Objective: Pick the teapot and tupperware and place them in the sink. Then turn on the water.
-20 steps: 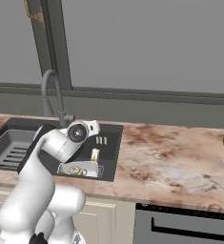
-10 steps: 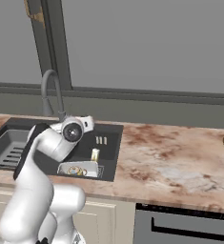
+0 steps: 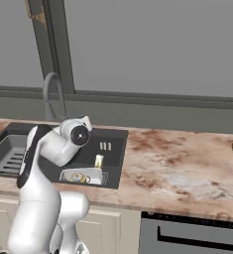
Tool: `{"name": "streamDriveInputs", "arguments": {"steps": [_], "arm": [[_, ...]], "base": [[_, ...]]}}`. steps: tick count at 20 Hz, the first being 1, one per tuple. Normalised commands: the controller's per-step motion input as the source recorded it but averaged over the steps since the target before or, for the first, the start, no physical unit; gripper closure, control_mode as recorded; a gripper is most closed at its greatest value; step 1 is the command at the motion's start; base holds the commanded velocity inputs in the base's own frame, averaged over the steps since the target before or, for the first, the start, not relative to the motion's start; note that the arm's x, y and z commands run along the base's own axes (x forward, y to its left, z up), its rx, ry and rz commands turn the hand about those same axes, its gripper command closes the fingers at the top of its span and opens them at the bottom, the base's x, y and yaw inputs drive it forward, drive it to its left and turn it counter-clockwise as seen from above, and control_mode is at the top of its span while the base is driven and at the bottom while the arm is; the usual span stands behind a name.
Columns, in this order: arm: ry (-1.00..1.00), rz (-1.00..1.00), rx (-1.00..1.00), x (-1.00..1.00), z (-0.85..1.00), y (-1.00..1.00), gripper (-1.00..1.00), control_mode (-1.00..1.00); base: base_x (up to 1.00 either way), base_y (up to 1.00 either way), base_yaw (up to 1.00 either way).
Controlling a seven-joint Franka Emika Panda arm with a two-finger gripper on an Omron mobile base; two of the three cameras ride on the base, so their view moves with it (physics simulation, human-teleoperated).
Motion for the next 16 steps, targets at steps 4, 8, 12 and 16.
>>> {"name": "streamDriveInputs", "arguments": {"steps": [4,8,12,16], "arm": [[-0.01,0.29,0.00,0.00,0.00,0.04,-1.00,-1.00],[0.00,0.18,0.00,0.11,0.00,0.35,-1.00,-1.00],[-0.04,0.11,0.01,0.03,0.00,0.23,-1.00,-1.00],[-0.09,0.00,0.03,0.00,0.00,0.14,-1.00,-1.00]], "base": [[0.00,0.00,0.00],[0.00,0.00,0.00],[0.00,0.00,0.00],[0.00,0.00,0.00]]}}
